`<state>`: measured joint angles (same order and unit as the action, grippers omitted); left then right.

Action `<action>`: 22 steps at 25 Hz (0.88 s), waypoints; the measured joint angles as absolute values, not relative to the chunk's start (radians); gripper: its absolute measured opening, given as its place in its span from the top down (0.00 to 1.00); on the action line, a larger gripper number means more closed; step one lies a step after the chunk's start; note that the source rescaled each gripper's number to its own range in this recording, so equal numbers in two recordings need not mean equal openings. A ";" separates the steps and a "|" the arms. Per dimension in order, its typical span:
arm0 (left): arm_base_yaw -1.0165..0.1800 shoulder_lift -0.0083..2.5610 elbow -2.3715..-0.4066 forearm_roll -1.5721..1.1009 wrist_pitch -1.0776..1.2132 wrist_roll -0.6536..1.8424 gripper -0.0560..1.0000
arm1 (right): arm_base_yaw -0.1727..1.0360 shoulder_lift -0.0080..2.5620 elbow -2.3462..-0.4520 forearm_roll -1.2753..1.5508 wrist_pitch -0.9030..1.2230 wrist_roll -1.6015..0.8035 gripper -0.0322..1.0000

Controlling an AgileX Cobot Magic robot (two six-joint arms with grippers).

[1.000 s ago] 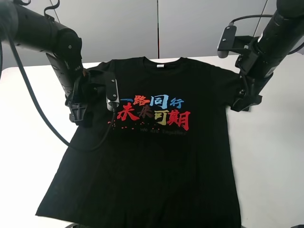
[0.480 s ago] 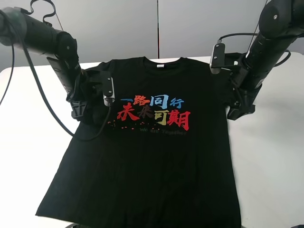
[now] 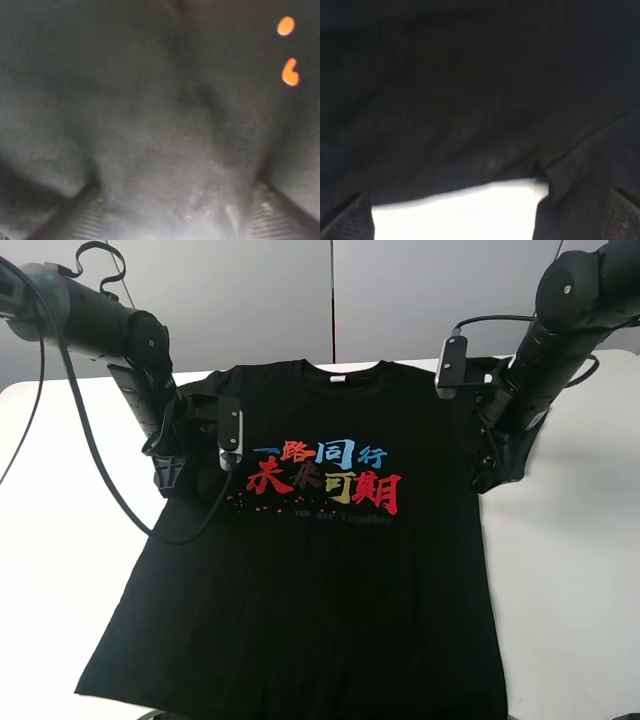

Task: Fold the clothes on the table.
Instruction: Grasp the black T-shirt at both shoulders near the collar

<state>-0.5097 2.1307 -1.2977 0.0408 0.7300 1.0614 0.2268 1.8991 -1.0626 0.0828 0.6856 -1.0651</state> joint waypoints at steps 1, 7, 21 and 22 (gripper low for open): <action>-0.510 2.131 -1.298 0.041 0.730 1.066 0.33 | 0.227 1.899 -1.063 0.099 0.683 -1.071 0.02; -0.510 2.132 -1.298 0.041 0.730 1.072 0.37 | 0.227 1.899 -1.063 0.154 0.683 -1.100 0.02; -0.510 2.150 -1.309 0.017 0.745 1.074 0.25 | 0.227 1.899 -1.063 0.203 0.705 -1.108 0.02; -0.510 2.150 -1.309 0.017 0.746 1.076 0.25 | 0.227 1.899 -1.063 0.206 0.707 -1.108 0.02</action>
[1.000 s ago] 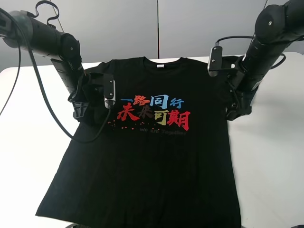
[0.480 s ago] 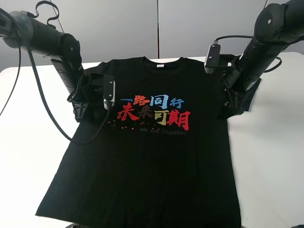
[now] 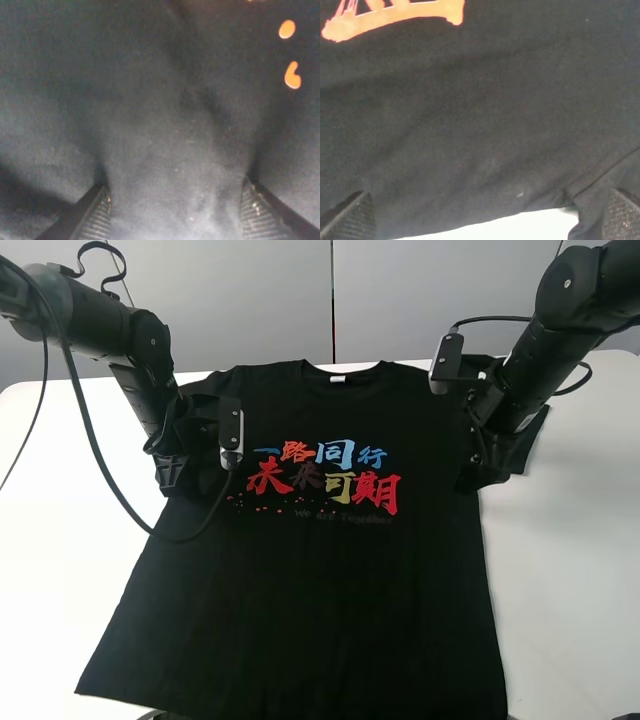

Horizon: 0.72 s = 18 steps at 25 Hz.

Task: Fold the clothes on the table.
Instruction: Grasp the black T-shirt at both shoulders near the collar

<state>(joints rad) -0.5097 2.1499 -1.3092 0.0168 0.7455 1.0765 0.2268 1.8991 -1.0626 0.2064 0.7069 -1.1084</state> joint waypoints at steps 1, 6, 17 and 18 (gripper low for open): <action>-0.510 2.150 -1.309 0.017 0.747 1.078 0.25 | 0.227 1.899 -1.063 0.213 0.707 -1.108 0.02; -0.510 2.150 -1.309 0.017 0.747 1.077 0.25 | 0.227 1.899 -1.063 0.222 0.707 -1.108 0.02; -0.510 2.150 -1.309 0.017 0.747 1.077 0.25 | 0.227 1.899 -1.060 0.225 0.733 -1.116 0.02; -0.510 2.150 -1.309 0.017 0.747 1.077 0.25 | 0.227 1.899 -1.055 0.227 0.733 -1.121 0.02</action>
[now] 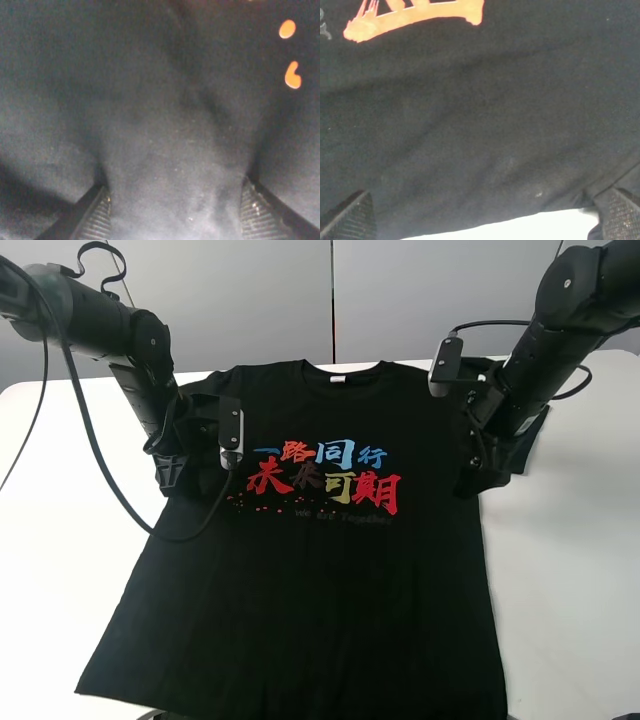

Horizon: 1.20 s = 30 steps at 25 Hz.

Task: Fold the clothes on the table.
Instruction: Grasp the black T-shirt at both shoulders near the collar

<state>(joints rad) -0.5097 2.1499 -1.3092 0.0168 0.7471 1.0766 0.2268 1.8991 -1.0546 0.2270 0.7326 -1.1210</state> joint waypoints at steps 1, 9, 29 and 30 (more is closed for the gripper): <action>-0.510 2.151 -1.309 0.017 0.747 1.077 0.25 | 0.227 1.901 -1.050 0.232 0.733 -1.129 0.02; -0.510 2.151 -1.311 0.015 0.748 1.077 0.25 | 0.247 1.945 -1.034 0.257 0.741 -1.148 0.08; -0.508 2.152 -1.311 0.008 0.751 1.077 0.25 | 0.359 2.014 -1.037 -0.136 0.669 -0.872 0.10; -0.508 2.152 -1.311 0.008 0.751 1.077 0.25 | 0.359 2.014 -1.037 -0.138 0.669 -0.872 0.10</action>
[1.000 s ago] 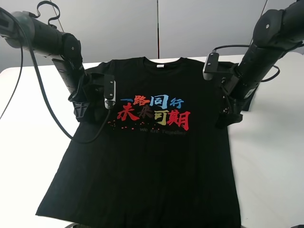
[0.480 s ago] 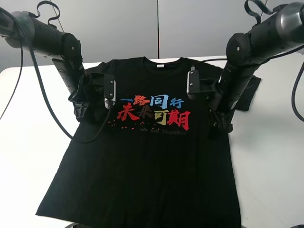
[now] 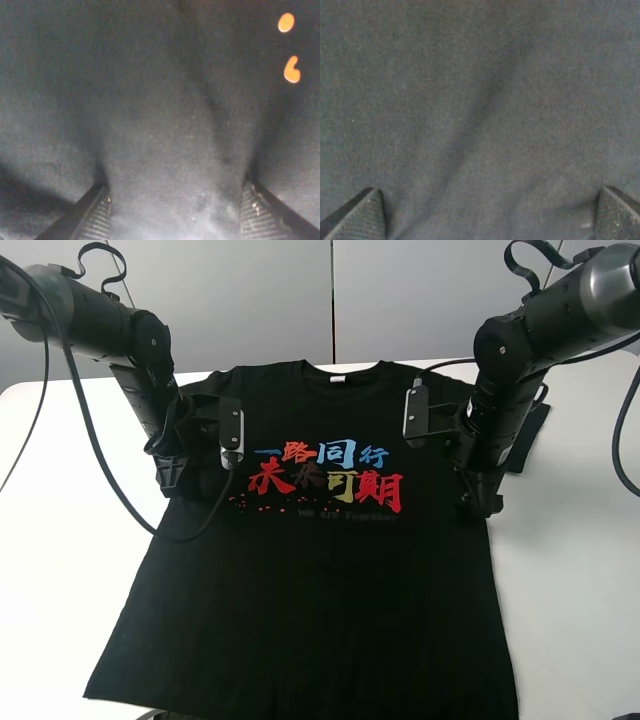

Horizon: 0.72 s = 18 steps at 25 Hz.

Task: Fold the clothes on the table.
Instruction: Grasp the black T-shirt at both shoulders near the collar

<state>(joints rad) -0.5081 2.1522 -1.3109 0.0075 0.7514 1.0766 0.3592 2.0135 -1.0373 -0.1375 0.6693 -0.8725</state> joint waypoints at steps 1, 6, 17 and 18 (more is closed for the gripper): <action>-0.508 2.152 -1.311 0.008 0.753 1.077 0.25 | 0.359 2.014 -1.037 -0.137 0.669 -0.872 0.10; -0.508 2.152 -1.311 0.000 0.755 1.077 0.25 | 0.359 2.005 -1.037 -0.138 0.663 -0.872 0.10; -0.508 2.152 -1.313 0.005 0.757 1.061 0.25 | 0.359 1.916 -1.036 -0.148 0.613 -0.880 0.10; -0.508 2.152 -1.313 0.005 0.757 1.061 0.25 | 0.359 1.916 -1.036 -0.148 0.611 -0.882 0.10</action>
<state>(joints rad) -0.5081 2.1522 -1.3129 0.0054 0.7574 1.0614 0.3592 1.9155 -1.0356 -0.1480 0.6113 -0.8820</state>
